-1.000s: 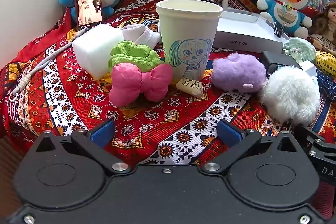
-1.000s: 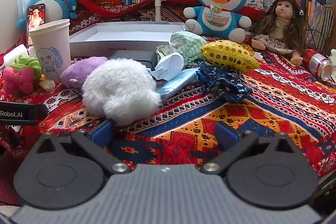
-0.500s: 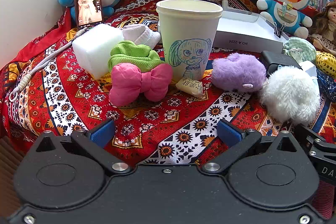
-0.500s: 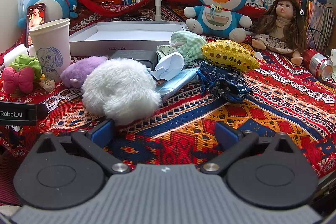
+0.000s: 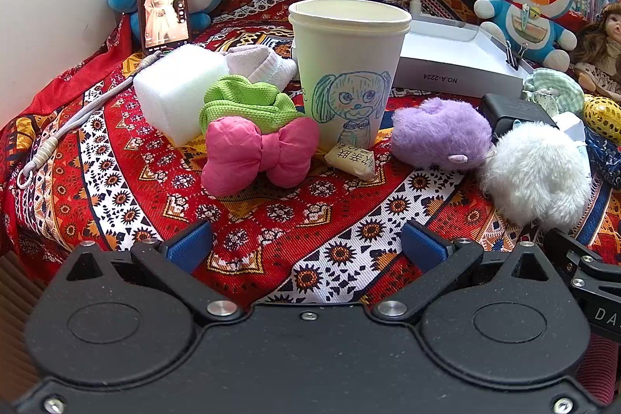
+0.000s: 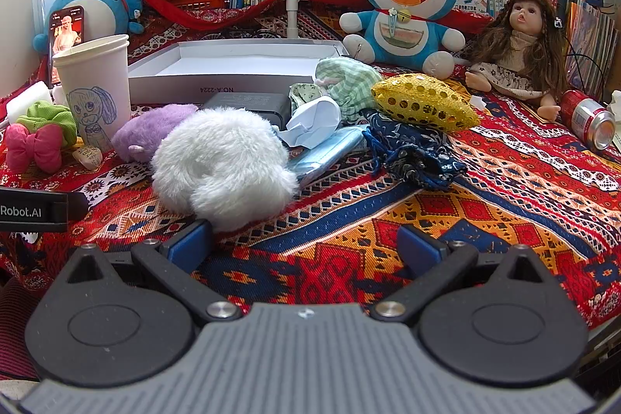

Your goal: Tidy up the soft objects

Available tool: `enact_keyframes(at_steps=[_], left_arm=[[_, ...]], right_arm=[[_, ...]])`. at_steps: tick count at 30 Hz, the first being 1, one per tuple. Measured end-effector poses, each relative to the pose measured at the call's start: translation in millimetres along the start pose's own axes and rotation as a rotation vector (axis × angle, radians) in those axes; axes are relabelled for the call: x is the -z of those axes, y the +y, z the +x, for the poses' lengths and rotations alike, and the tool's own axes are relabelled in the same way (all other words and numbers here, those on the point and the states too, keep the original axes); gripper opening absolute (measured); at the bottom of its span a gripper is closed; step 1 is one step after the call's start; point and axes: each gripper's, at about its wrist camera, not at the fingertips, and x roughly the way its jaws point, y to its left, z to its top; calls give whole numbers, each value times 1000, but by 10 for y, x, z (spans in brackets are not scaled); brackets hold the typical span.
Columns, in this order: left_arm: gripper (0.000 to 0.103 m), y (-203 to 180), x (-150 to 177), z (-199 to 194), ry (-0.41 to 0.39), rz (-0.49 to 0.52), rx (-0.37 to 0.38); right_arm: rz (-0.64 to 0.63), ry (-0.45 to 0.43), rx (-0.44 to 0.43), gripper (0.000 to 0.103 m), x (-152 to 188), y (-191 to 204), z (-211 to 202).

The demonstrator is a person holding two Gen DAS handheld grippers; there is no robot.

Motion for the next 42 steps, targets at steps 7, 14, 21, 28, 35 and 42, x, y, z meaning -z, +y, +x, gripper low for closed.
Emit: enact_keyframes(at_steps=[7,14,21,28,35,42], left_arm=[[103,0,0,0,0,0,0],[103,0,-1,0,-1,0,0],[103,0,0,0,-1,0,0],[103,0,0,0,-2,1,0],[103,40,50,15,-32,19,21],[103,111,101,-22,-75,31,47]], right_arm=[[0,0,0,103,1,1,0],[0,0,0,103,2,0,2],[0,0,0,103,3,-1,3],[0,-1,0,103,6,0,2],[3,-12,-1,103,8,-4,31],[4,-63,4,103,86,-1,-9]])
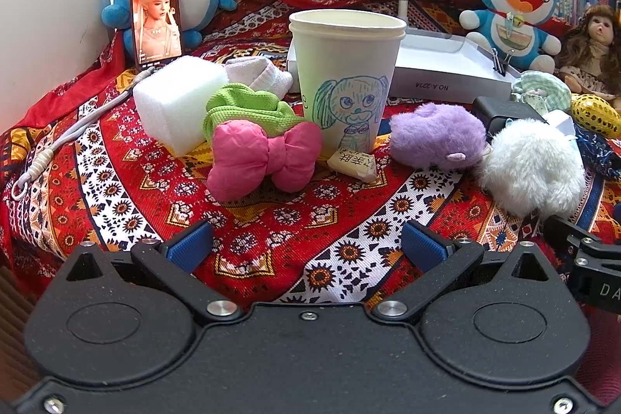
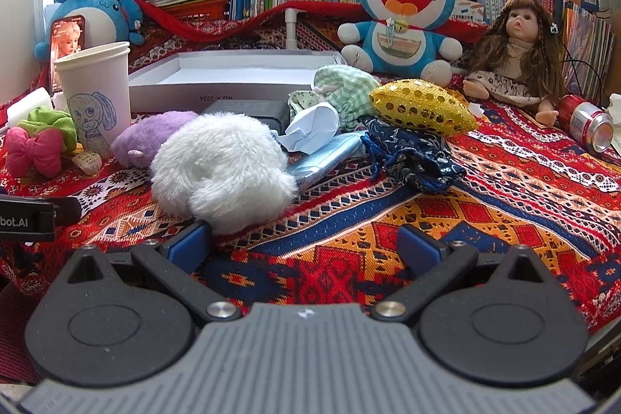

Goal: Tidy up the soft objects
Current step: 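Move the left tool to the pink bow while the right tool approaches the white fluffy pompom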

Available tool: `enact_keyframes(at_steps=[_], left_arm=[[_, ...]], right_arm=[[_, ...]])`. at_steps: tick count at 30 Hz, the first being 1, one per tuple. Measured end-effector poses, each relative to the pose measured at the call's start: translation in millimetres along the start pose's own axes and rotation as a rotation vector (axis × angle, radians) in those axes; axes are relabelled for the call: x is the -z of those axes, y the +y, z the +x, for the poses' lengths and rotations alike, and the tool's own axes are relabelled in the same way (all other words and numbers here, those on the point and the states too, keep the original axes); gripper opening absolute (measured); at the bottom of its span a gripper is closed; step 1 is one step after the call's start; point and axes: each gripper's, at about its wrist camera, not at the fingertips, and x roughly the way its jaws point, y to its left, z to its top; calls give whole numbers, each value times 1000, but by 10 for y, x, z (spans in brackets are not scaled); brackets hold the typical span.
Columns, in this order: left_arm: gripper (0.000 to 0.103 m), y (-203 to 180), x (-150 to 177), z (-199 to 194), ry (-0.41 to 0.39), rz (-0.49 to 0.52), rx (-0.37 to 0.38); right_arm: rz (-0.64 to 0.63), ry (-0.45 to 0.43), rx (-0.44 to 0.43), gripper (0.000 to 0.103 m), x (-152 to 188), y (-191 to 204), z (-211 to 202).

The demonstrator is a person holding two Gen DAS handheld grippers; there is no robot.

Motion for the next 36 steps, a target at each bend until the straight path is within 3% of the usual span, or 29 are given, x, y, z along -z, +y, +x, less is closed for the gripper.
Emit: enact_keyframes(at_steps=[7,13,18,26,34,36], left_arm=[[103,36,37,-11,-32,1,16],[103,94,2,-59,-43,-31,32],[102,162,-61,-171,-110,-55,37],[95,233,-184,-270,-205,-43,-36],[92,236,-291,-92,-203,-26,-75],[88,219,-290,-40,-191,-27,-83]], right_arm=[[12,-18,-13,103,19,-20,-10],[91,-60,-95,103,-37,-107,-88],[45,-124,-143,103,-96,-27,-184],[-27,-144,-161,99,-146,117,-178],[-56,-122,-131,97,-162,183,-74],[-70,-120,-131,97,-160,213,-58]])
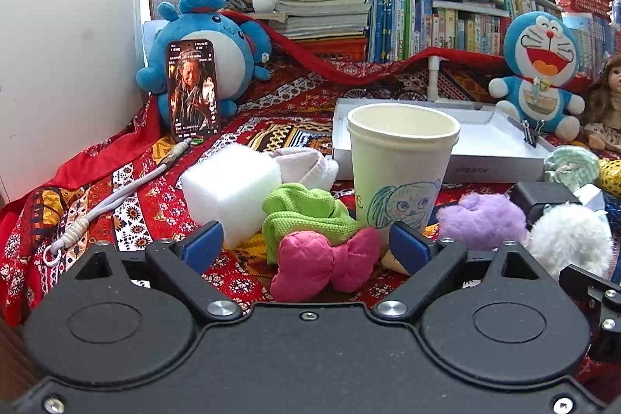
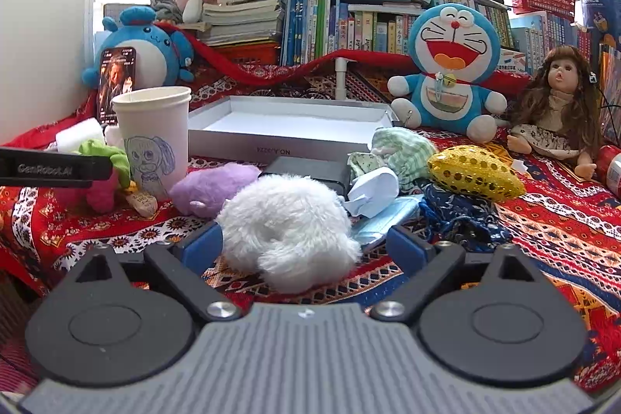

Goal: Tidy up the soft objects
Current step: 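Move the left tool to the pink bow while the right tool approaches the white fluffy pompom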

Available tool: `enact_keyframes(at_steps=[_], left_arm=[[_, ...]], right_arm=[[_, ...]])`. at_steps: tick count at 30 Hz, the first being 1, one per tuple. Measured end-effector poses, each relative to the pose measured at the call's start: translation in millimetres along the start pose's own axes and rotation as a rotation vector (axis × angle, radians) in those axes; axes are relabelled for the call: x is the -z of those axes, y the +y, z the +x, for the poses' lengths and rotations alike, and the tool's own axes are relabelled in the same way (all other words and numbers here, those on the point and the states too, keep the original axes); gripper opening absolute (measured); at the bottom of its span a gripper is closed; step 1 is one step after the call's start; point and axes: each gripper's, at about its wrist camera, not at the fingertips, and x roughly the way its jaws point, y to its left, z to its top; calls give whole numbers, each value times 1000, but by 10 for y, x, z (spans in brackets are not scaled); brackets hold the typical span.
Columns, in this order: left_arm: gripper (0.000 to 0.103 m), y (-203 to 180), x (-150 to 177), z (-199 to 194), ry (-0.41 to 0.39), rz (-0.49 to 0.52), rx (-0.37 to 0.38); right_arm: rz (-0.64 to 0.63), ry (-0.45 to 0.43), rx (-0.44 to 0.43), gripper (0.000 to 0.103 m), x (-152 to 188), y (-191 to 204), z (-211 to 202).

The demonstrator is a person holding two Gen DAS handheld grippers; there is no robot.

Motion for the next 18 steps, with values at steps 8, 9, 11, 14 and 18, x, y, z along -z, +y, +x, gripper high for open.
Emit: enact_keyframes(at_steps=[8,9,11,14,18], left_arm=[[83,-52,50,130,23,-8,-5],[82,-62,53,160,24,-2,-7],[80,-75,54,221,39,2,-12],[77,-66,63,239,39,-10,4],[61,-48,81,228,36,-15,40]], right_arm=[[-60,-10,-1,96,-8,117,79],[-72,-16,-2,96,-7,129,99],[-92,-17,6,94,0,145,149],[-103,-15,6,93,20,158,185],[-135,-12,-4,92,56,203,222]])
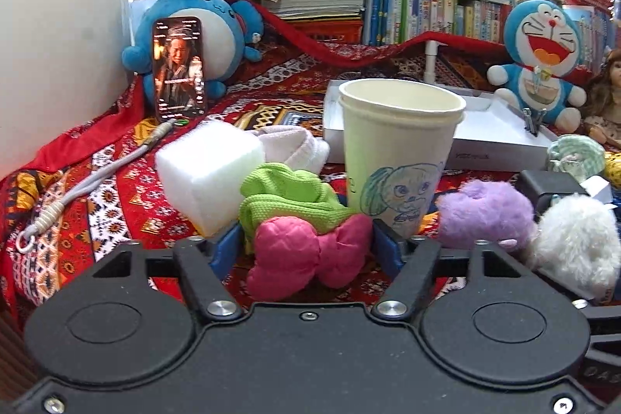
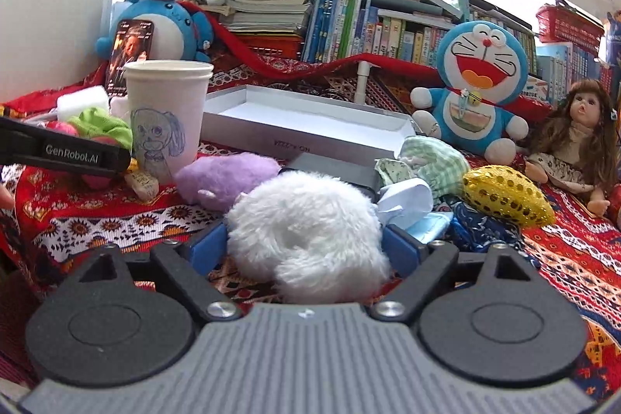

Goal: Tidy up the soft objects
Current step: 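Move the left tool to the pink bow while the right tool approaches the white fluffy pompom, then close the left tool on the pink bow while the right tool closes on the white pompom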

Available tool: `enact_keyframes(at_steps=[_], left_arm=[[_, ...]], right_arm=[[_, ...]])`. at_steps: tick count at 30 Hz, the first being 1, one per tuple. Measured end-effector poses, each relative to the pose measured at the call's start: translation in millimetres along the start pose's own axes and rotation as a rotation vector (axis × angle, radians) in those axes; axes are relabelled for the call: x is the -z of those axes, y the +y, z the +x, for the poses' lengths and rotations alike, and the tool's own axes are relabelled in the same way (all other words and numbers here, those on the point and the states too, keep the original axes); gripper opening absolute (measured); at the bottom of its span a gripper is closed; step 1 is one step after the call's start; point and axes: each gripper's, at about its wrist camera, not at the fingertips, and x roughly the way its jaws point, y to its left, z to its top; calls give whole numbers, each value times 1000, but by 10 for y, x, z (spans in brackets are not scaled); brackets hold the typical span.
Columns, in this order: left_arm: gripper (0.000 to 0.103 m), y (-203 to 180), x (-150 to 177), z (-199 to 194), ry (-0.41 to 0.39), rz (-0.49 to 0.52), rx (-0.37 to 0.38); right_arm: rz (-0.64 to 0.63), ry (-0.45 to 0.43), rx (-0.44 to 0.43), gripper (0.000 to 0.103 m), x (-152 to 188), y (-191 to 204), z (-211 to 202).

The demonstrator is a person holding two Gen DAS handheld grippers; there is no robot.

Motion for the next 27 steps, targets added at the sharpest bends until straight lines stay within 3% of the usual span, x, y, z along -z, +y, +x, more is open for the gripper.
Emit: enact_keyframes(at_steps=[5,27], left_arm=[[52,-5,4,-63,-13,2,3],[51,176,-352,-537,-82,-50,101]], right_arm=[[5,-6,14,78,5,-2,-6],[93,-33,-4,76,-280,-297,-280]])
